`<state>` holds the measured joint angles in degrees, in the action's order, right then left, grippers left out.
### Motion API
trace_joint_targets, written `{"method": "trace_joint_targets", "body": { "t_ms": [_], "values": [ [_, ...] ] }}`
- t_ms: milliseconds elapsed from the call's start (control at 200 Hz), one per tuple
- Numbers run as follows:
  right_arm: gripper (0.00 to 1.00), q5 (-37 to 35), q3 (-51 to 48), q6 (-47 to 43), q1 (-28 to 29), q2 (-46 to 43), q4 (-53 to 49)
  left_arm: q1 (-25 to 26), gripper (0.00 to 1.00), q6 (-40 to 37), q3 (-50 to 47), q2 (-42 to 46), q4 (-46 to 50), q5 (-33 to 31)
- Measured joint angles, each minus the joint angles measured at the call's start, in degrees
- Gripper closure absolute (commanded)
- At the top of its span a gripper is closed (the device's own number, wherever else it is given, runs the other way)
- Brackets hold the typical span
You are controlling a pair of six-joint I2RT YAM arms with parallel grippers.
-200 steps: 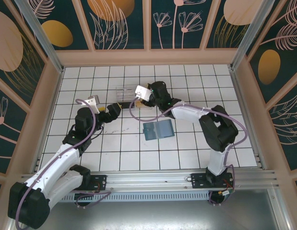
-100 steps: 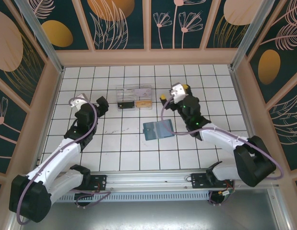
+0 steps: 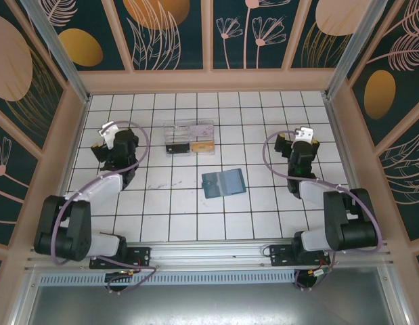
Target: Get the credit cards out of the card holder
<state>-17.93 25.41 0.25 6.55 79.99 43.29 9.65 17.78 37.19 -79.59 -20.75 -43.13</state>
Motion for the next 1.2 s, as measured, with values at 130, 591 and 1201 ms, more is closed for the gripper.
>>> {"method": "trace_joint_targets", "body": {
  "t_ms": [130, 591, 1201],
  "values": [
    [0.01, 0.9, 0.0, 1.8, -3.3, 0.6, 0.2, -5.2, 0.01, -1.1, -0.6, -6.8, -3.2, 1.2],
    [0.01, 8.2, -6.2, 2.0, -6.7, 7.6, 11.4, -8.3, 0.01, -4.3, -19.4, -4.0, -32.6, 13.2],
    [0.01, 13.1, -13.2, 1.2, -7.1, 8.0, 26.4, -8.3, 0.01, -10.3, -26.1, -7.1, -52.6, 26.5]
  ]
}}
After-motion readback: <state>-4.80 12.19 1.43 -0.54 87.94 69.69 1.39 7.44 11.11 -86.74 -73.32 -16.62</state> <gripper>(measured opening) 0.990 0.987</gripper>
